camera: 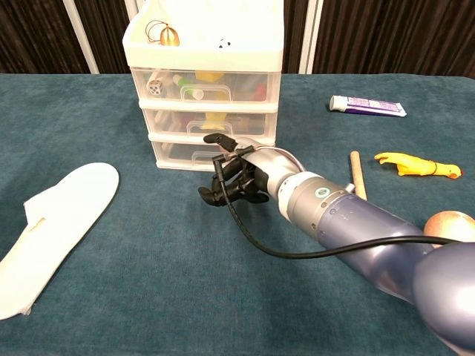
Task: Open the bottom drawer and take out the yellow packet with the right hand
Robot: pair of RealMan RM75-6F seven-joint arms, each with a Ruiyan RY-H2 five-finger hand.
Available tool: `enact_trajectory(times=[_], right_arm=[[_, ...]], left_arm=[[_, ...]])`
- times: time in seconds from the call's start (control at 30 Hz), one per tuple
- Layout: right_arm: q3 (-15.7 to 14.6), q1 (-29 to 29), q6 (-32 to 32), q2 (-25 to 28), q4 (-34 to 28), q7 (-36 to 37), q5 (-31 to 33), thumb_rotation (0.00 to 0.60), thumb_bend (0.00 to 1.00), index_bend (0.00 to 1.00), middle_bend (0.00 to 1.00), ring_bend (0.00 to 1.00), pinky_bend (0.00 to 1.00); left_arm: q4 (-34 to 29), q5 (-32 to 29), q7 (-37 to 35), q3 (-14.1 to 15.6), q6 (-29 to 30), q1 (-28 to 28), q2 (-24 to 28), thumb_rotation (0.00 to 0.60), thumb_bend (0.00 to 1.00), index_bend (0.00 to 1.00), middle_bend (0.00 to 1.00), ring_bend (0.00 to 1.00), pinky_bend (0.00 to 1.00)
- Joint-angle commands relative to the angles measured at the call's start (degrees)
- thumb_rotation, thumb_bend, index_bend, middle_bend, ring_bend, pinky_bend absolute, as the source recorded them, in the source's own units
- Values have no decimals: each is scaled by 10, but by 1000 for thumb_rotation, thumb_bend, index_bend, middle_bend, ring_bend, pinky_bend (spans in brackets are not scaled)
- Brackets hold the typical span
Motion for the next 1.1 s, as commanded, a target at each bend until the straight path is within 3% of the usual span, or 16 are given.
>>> enact_trajectory(times=[0.03,0.2,0.4,1.1], right_arm=[[7,7,-2,-4,4,-4,7,600,485,0,752,945,1000],[15,17,-1,-11,7,-19,26,600,487,0,827,947,1000],[23,30,-13,-18,11,-35,61,600,499,0,829,947,1000],[33,42,1,-27,19,-32,68,600,512,0,833,948,1000]], left_arm=[[0,0,0,0,-1,0,0,600,463,54,0,0,0],[0,0,1,1,-2,-1,0,600,463,54,0,0,0],[6,3,15,1,2,-1,-1,600,463,54,0,0,0],[7,1,23,0,2,-2,-1,600,463,54,0,0,0]])
